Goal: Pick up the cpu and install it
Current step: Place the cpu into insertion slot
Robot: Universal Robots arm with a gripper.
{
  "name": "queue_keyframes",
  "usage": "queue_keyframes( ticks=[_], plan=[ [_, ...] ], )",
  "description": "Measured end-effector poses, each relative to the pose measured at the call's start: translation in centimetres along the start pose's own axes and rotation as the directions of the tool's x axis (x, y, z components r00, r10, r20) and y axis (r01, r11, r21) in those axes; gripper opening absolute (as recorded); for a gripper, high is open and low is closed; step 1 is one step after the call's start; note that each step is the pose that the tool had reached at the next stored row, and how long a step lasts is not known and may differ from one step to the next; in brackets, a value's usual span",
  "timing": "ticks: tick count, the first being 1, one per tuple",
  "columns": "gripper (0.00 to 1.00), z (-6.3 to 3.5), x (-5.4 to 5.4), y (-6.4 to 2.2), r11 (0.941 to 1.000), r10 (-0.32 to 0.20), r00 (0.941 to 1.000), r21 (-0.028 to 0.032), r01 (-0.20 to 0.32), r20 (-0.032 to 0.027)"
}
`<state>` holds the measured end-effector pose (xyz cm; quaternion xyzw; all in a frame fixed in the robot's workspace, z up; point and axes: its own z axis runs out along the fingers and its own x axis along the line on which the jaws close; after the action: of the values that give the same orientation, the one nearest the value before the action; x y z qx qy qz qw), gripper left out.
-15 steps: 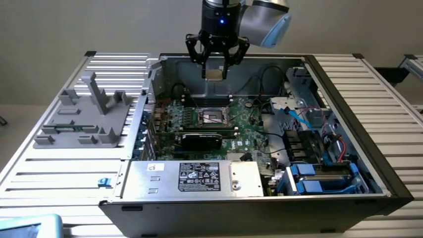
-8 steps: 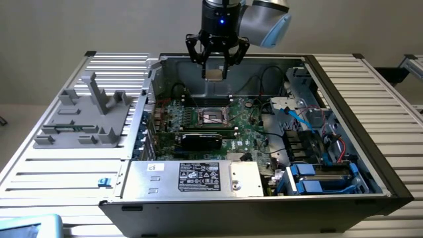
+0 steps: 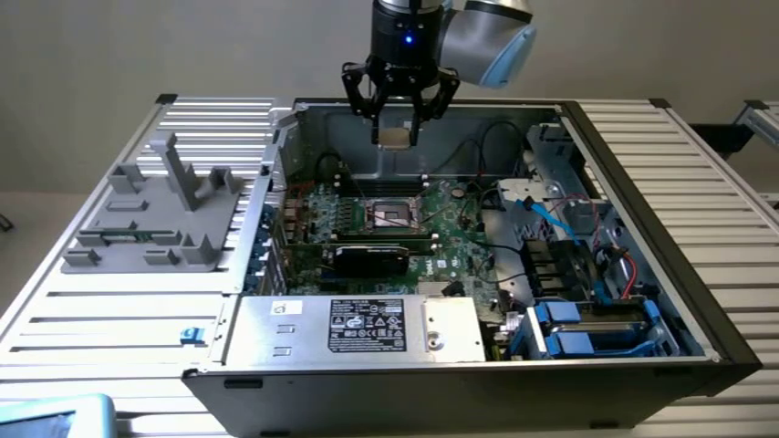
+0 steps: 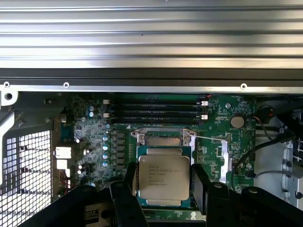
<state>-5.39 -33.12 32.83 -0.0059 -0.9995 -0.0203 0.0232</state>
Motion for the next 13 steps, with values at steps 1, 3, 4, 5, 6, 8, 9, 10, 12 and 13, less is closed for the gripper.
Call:
queue_keyframes(
  ticks=[1, 3, 4, 5, 6, 8, 9, 10, 12, 13],
  plan=[
    [0.55, 0.01, 0.0, 0.0, 0.9999, 0.014, 0.9999, -0.0007, -0.014, 0.0006],
    [0.55, 0.04, -0.01, 0.0, 0.9989, 0.047, 0.9989, -0.0024, -0.047, 0.002],
    [0.55, 0.06, -0.01, 0.0, 0.998, 0.064, 0.998, -0.0033, -0.064, 0.0027],
    [0.55, 0.07, -0.01, 0.0, 0.9967, 0.08, 0.9968, -0.0041, -0.08, 0.0033],
    [0.55, 0.08, -0.01, 0.0, 0.9953, 0.097, 0.9953, -0.0048, -0.097, 0.0038],
    [0.55, 0.12, -0.01, 0.0, 0.9912, 0.132, 0.9912, -0.0067, -0.132, 0.0051],
    [0.55, 0.13, -0.01, 0.0, 0.9889, 0.149, 0.9889, -0.0076, -0.149, 0.0056],
    [0.55, 0.14, -0.01, 0.0, 0.9862, 0.165, 0.9862, -0.0084, -0.165, 0.0062],
    [0.55, 0.17, -0.01, -0.01, 0.9801, 0.198, 0.9801, -0.0102, -0.198, 0.0072],
    [0.55, 0.19, -0.01, -0.01, 0.9766, 0.215, 0.9766, -0.0111, -0.215, 0.0077]
  ],
)
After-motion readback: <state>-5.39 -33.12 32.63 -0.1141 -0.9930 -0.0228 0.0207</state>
